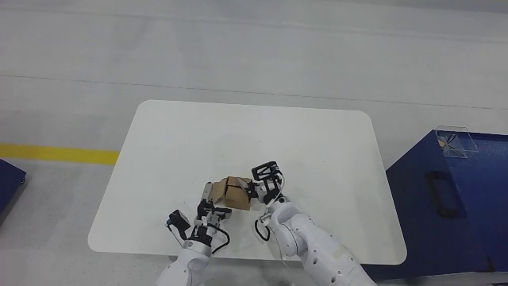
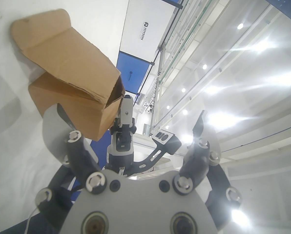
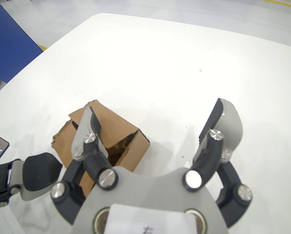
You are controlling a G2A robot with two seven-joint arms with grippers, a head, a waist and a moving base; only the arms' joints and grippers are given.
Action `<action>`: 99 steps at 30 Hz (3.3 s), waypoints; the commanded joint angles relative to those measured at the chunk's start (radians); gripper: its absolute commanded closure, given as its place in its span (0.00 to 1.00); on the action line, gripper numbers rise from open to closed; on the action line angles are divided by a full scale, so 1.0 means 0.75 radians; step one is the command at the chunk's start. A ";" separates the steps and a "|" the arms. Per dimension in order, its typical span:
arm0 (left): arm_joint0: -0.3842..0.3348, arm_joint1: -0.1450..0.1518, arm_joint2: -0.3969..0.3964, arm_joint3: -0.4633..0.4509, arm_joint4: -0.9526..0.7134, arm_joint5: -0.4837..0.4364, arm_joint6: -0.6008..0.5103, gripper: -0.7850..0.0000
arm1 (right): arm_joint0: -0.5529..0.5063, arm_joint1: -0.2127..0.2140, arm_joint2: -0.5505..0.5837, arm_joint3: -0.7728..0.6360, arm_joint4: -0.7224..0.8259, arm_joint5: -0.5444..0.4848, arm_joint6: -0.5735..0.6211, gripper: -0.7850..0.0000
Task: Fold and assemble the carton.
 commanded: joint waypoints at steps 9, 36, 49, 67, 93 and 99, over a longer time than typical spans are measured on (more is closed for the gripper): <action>-0.038 -0.035 0.001 0.077 -0.052 -0.034 0.040 0.00 | 0.031 -0.036 -0.016 0.079 -0.014 -0.013 -0.003 0.00; -0.090 -0.104 -0.098 0.182 -0.139 -0.134 0.138 0.00 | -0.006 -0.064 0.054 0.062 -0.085 -0.061 0.021 0.00; -0.035 -0.117 -0.161 0.147 -0.041 -0.323 0.061 0.00 | -0.018 -0.080 0.074 0.051 -0.118 -0.066 0.038 0.00; -0.013 -0.135 -0.199 0.114 -0.042 -0.018 0.046 0.00 | -0.027 -0.096 0.121 0.043 -0.145 -0.064 0.055 0.00; -0.180 -0.204 -0.204 0.320 -0.140 -0.126 0.027 0.00 | -0.022 -0.120 0.141 0.068 -0.224 -0.094 0.107 0.00; -0.136 -0.209 -0.222 0.269 -0.106 -0.286 -0.035 0.00 | -0.026 -0.124 0.152 0.068 -0.235 -0.098 0.110 0.00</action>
